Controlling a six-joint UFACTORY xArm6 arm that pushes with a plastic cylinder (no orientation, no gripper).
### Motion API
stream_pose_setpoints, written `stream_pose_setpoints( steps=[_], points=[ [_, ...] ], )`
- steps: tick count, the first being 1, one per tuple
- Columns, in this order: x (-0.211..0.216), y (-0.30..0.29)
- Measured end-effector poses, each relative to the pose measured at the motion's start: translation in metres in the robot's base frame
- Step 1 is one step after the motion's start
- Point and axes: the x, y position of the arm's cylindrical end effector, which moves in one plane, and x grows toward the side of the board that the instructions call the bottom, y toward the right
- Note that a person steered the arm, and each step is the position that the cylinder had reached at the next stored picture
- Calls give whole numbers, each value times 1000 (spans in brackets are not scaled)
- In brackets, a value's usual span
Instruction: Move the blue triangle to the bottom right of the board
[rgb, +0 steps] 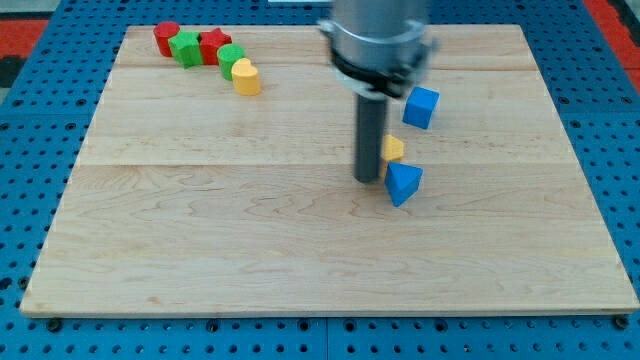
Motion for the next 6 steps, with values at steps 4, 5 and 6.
stream_pose_setpoints(
  steps=[4,5,6],
  points=[
    [14,93],
    [22,91],
    [35,110]
  ],
)
